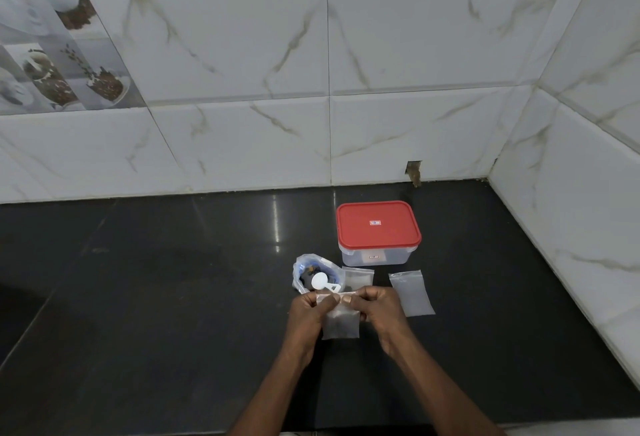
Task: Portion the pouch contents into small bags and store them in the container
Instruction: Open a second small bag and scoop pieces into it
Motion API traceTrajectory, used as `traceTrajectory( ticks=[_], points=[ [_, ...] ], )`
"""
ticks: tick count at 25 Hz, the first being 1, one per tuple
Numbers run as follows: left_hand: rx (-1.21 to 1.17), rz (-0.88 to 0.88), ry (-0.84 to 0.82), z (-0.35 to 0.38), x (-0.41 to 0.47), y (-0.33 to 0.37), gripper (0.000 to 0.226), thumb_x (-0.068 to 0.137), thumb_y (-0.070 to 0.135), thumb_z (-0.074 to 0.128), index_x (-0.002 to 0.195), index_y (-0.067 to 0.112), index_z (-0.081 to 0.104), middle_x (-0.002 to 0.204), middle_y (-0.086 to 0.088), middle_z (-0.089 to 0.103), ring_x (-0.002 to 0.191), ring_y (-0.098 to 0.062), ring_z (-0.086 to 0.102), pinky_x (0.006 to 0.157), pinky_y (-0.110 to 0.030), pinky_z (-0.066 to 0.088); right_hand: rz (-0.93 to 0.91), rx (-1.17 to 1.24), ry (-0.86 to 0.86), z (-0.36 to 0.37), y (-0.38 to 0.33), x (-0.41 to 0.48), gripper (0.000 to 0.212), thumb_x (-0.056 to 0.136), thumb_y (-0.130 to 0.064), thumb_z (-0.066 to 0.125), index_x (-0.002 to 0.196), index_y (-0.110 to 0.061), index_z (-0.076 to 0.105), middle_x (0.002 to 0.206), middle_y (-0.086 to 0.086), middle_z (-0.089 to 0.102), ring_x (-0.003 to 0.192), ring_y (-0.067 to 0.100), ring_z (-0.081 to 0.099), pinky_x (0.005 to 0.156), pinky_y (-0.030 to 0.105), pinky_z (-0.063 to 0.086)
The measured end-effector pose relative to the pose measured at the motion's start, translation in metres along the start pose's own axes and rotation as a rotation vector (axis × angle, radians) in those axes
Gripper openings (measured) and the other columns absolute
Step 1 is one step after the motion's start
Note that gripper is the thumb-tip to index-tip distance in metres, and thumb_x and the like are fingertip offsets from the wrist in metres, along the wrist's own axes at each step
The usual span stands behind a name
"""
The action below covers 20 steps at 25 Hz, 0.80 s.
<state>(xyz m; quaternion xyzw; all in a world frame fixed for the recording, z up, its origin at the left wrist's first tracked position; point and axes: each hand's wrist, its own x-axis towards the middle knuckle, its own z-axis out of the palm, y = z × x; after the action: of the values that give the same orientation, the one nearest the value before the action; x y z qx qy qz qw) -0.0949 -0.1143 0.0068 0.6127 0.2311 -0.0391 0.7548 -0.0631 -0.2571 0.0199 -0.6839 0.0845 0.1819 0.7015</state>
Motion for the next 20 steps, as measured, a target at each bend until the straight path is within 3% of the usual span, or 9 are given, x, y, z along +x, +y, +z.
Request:
traceTrajectory(
  ticks=[5, 9, 15, 17, 20],
  points=[
    [0.013, 0.030, -0.053, -0.003, -0.002, -0.007, 0.009, 0.088, 0.008, 0.073, 0.090, 0.004, 0.080, 0.095, -0.021, 0.078, 0.091, -0.034, 0.072, 0.092, -0.053, 0.054, -0.052, -0.104, 0.057, -0.002, 0.004, 0.004, 0.013, 0.076, -0.005, 0.078, 0.065, -0.010, 0.074, 0.070, 0.010, 0.074, 0.070, 0.021, 0.068, 0.071, 0.036, 0.055],
    [0.039, 0.022, 0.050, -0.006, -0.001, -0.005, 0.005, 0.081, 0.005, 0.079, 0.082, 0.001, 0.080, 0.087, -0.022, 0.078, 0.088, -0.038, 0.073, 0.091, -0.057, 0.055, -0.074, -0.123, -0.018, -0.009, 0.006, 0.001, 0.006, 0.079, -0.011, 0.078, 0.074, -0.009, 0.076, 0.076, 0.008, 0.075, 0.077, 0.022, 0.071, 0.074, 0.035, 0.055],
    [0.078, 0.065, 0.089, 0.007, 0.001, -0.003, 0.003, 0.078, 0.002, 0.081, 0.075, 0.000, 0.079, 0.079, -0.019, 0.078, 0.080, -0.036, 0.074, 0.085, -0.051, 0.058, -0.128, -0.135, 0.068, -0.017, 0.007, -0.001, 0.008, 0.079, -0.015, 0.078, 0.073, -0.010, 0.077, 0.071, 0.009, 0.074, 0.068, 0.020, 0.066, 0.065, 0.032, 0.052],
    [0.057, 0.071, 0.084, 0.013, 0.003, 0.000, 0.005, 0.080, 0.001, 0.079, 0.074, 0.001, 0.079, 0.079, -0.020, 0.077, 0.075, -0.029, 0.071, 0.081, -0.046, 0.058, -0.135, -0.085, -0.008, -0.021, 0.003, -0.004, 0.004, 0.082, -0.012, 0.075, 0.084, -0.012, 0.078, 0.080, 0.005, 0.076, 0.077, 0.019, 0.071, 0.070, 0.029, 0.056],
    [0.052, 0.106, 0.090, 0.023, 0.006, 0.005, 0.002, 0.081, 0.000, 0.078, 0.082, 0.001, 0.079, 0.079, -0.015, 0.078, 0.074, -0.024, 0.070, 0.075, -0.037, 0.057, -0.133, -0.023, -0.176, -0.029, 0.006, -0.008, 0.022, 0.085, -0.003, 0.069, 0.106, -0.011, 0.073, 0.099, 0.004, 0.077, 0.094, 0.018, 0.073, 0.083, 0.034, 0.058]
  ],
)
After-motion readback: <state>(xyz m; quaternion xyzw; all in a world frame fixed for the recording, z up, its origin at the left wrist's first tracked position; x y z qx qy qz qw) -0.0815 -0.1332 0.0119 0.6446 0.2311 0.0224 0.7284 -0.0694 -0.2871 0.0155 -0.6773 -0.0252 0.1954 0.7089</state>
